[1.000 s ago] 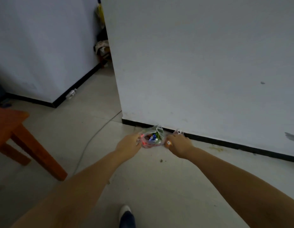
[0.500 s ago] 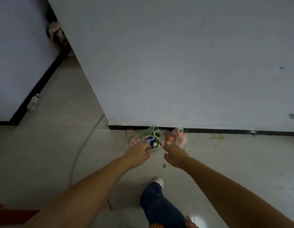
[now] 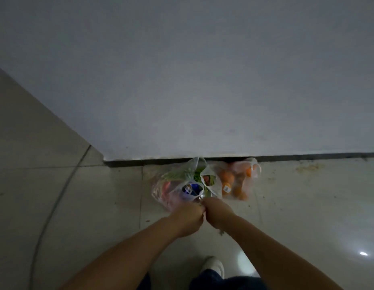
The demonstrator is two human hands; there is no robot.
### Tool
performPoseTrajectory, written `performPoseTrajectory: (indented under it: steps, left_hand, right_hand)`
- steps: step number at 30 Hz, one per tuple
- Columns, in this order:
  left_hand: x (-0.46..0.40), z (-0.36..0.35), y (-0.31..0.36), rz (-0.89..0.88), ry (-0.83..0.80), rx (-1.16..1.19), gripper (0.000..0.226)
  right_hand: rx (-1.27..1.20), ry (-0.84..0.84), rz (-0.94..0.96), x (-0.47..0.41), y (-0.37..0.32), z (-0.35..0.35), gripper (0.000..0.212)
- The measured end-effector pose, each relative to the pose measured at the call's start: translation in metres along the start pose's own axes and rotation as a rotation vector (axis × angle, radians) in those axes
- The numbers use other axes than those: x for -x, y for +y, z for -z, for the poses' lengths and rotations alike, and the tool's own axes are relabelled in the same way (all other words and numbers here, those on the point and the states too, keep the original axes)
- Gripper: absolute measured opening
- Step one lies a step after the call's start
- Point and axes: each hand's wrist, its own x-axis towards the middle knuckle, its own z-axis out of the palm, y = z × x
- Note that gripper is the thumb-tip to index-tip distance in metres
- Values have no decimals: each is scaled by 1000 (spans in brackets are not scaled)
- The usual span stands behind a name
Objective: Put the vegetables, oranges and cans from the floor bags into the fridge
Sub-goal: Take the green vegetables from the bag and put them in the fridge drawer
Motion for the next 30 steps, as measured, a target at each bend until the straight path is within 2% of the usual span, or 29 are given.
performPoseTrajectory:
  steps: [4,7,9,10,11,13,14,15,18,20,22,23,26,28,30]
  left_hand:
    - [-88,-52,-70,-187,-183,-332,19]
    - [-146,-91,-120,-165,-279,-421,21]
    - [-189,-115,-150,-218,-303,-513,25]
    - [-201,-111,-159,-309,-388,-691,24]
    - [-203,-108,-168,-269,-446,-835,27]
    - [-199,-99,-183,-196,-391,-955,21]
    - [-188,-90,-187,-182,-352,-928,15]
    - [-174,-81,-191,-157,-332,-956,17]
    - [-149,-59,-225,6,-211,-817,23]
    - [-147,-61,-256,-57,-137,-882,29]
    - [-144,-65,-274,-188,52,-918,27]
    - [-138,-62,-272,-200,71,-938,26]
    - [-132,-61,-273,6,-135,-940,33]
    - [-135,-58,-269,161,-170,-889,39]
    - [-140,-57,-273,246,-177,-844,55]
  right_hand:
    - [43,-51,55,-107,44,-65,37]
    - [151,-69,140,-183,71,-92,30]
    - [201,64,242,-225,80,-97,30]
    - [251,144,303,-235,82,-90,33]
    - [344,177,353,-242,81,-90,35]
    - [517,206,385,-244,83,-89,38]
    - [526,174,356,-238,82,-87,38]
    - [481,150,322,-229,80,-83,38]
    - [322,131,257,-219,80,-72,39]
    - [320,166,243,-227,84,-72,37]
    - [314,246,258,-238,88,-76,37]
    - [330,267,279,-242,88,-76,37]
    - [355,270,299,-242,77,-68,34]
    - [318,278,291,-241,68,-65,34]
    - [299,310,324,-240,57,-64,37]
